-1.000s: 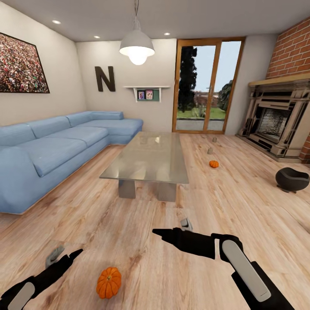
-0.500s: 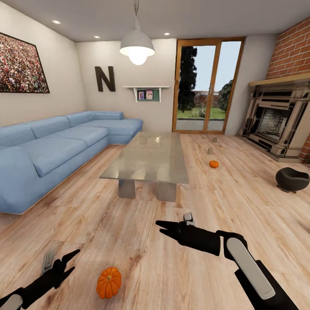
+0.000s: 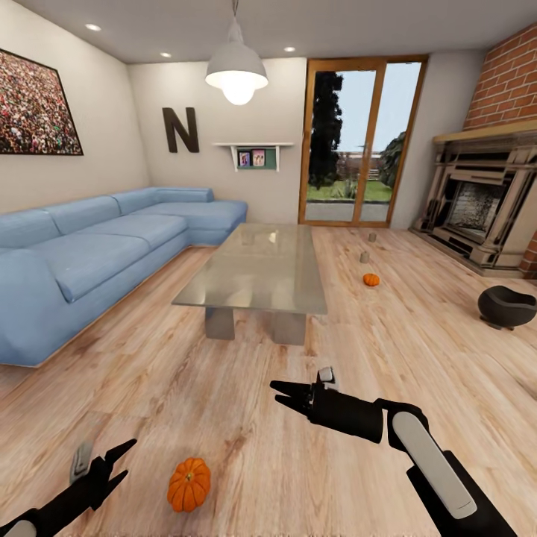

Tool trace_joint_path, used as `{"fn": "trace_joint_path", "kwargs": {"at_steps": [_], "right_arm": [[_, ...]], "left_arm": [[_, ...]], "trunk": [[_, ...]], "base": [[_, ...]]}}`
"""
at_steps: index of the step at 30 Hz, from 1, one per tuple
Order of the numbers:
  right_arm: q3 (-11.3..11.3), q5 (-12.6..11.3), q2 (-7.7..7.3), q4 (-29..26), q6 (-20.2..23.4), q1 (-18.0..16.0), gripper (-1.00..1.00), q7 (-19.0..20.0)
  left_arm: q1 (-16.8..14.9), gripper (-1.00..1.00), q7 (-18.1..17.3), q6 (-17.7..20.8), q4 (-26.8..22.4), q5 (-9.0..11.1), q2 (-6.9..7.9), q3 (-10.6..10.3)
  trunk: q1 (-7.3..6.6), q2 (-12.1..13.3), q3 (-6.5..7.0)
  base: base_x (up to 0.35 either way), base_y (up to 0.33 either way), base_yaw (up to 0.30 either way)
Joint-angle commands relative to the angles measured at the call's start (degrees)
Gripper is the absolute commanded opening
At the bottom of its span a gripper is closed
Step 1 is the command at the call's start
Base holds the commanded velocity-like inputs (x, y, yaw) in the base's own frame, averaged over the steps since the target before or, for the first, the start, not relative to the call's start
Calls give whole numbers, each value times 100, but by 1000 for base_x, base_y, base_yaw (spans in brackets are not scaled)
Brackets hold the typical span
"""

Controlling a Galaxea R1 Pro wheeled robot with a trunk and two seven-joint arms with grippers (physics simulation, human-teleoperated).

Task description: Place each of the two pumpkins and all three candles from the living room inside a cabinet in the living room (use any cabinet), then make sure every cabinet is closed, and position the cauldron so it is next to a table in the living room.

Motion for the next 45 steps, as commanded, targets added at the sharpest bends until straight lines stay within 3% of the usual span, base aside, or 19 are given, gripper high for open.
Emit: {"fn": "trace_joint_path", "kwargs": {"at_steps": [1,6,17,20,23,29,34,40,45], "right_arm": [[5,36,-3,0,5,-4,100,170],[-37,40,-64,-7,5,-4,100,938],[-119,37,-146,-7,7,-4,100,1225],[-115,37,-216,-7,64,-4,100,1500],[-113,37,-273,-7,108,-4,100,1808],[-113,37,-277,-7,110,-4,100,1830],[-99,37,-297,-14,154,-4,100,2144],[-61,70,-318,-20,192,-4,100,2233],[60,164,-566,-24,283,-4,100,2075]], "left_arm": [[-3,100,-7,47,3,31,0,14],[-17,100,-2,103,-42,54,22,17],[-54,100,-20,121,-263,111,26,23],[-55,100,-47,125,-338,114,22,22],[-56,100,-344,126,-360,103,44,18],[-56,100,-388,126,-361,98,44,18],[-56,100,-638,120,-373,63,12,18],[-56,100,-694,112,-381,52,-4,17],[-56,100,-708,109,-383,47,-8,17]], "trunk": [[1,-4,-28],[14,-11,-139],[42,-25,-383],[50,-29,-449],[58,-33,-516],[73,-41,-649],[86,-48,-759],[102,-56,-892],[114,-63,-1003]], "base": [[0,0,0],[0,0,0],[0,0,0],[0,0,0],[0,0,0],[0,0,0],[0,0,0],[0,0,0],[0,0,0]]}}
